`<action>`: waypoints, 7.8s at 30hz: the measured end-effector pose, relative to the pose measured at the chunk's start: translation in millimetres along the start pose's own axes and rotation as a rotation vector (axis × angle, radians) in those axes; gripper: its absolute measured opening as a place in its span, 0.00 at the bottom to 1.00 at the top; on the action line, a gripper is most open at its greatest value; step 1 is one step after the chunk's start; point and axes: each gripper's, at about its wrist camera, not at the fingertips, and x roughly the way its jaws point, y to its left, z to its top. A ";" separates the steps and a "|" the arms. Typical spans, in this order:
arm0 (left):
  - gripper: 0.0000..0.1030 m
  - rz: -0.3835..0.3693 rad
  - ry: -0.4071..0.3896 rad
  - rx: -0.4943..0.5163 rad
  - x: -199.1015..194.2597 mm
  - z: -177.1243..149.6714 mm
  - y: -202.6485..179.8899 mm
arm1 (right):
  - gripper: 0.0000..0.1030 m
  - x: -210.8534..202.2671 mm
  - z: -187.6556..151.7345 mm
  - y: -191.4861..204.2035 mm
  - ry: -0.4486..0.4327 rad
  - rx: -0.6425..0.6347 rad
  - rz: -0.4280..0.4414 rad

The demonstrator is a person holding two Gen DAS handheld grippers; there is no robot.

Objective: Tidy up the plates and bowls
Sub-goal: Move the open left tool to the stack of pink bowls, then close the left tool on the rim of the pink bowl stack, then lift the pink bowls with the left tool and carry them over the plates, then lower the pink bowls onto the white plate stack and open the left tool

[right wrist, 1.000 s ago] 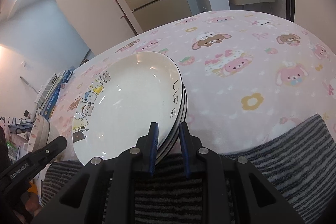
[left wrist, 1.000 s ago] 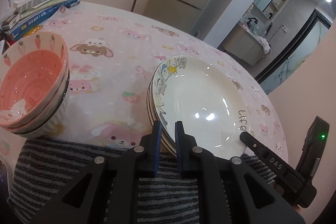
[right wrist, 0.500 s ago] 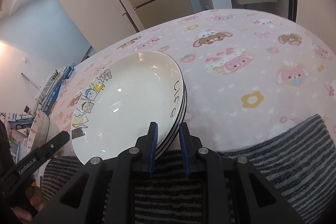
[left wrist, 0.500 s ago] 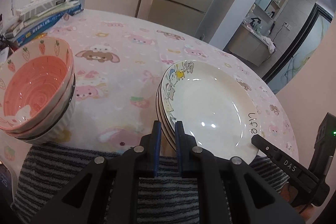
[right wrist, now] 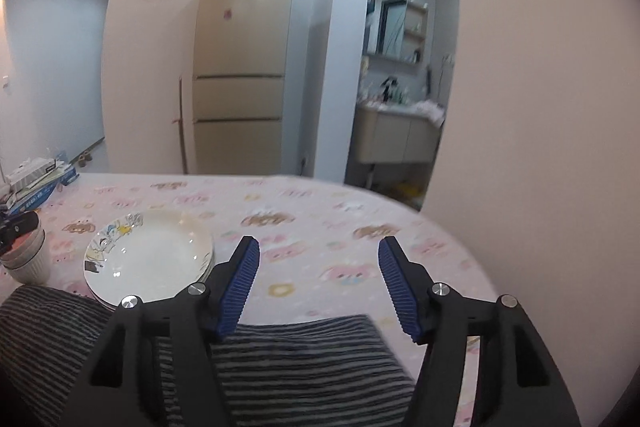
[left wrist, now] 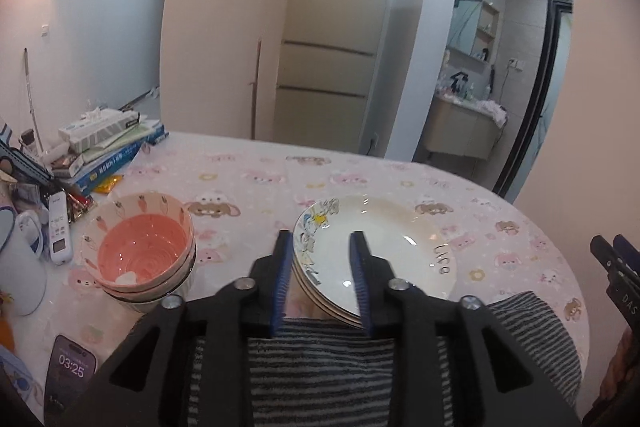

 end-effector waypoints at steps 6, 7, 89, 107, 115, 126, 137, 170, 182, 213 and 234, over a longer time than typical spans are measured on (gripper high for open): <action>0.66 0.012 -0.145 0.012 -44.9 8.0 2.1 | 0.63 -47.8 20.8 9.6 -0.081 -0.059 0.050; 0.75 0.011 -0.173 0.013 -53.7 10.2 3.1 | 0.64 -56.2 26.4 12.4 -0.099 -0.056 0.075; 0.31 0.016 0.181 -0.606 79.4 -40.7 249.4 | 0.32 184.0 -17.2 400.8 0.885 0.053 0.953; 0.30 -0.016 0.239 -0.675 87.9 -48.8 257.7 | 0.31 165.3 -10.0 403.3 0.792 -0.015 0.926; 0.29 0.004 0.262 -0.669 87.8 -46.2 255.6 | 0.31 170.1 -12.5 401.8 0.851 0.000 0.923; 0.29 0.051 0.260 -0.648 64.2 -19.0 237.3 | 0.31 161.0 15.1 380.3 0.836 0.072 0.980; 0.29 0.025 0.200 -0.562 39.7 43.6 178.1 | 0.31 141.5 82.2 312.4 0.727 0.113 0.977; 0.30 -0.085 0.332 -0.314 119.2 69.7 -13.6 | 0.31 210.3 60.6 115.1 0.714 0.351 0.813; 0.30 -0.074 0.381 -0.291 153.3 40.5 -12.1 | 0.32 238.7 24.2 127.8 0.785 0.344 0.788; 0.31 -0.069 0.409 -0.279 173.2 11.6 -4.2 | 0.34 249.5 -1.9 146.4 0.783 0.269 0.756; 0.47 -0.020 0.243 -0.102 132.6 40.8 -17.0 | 0.35 225.7 31.7 125.6 0.629 0.190 0.718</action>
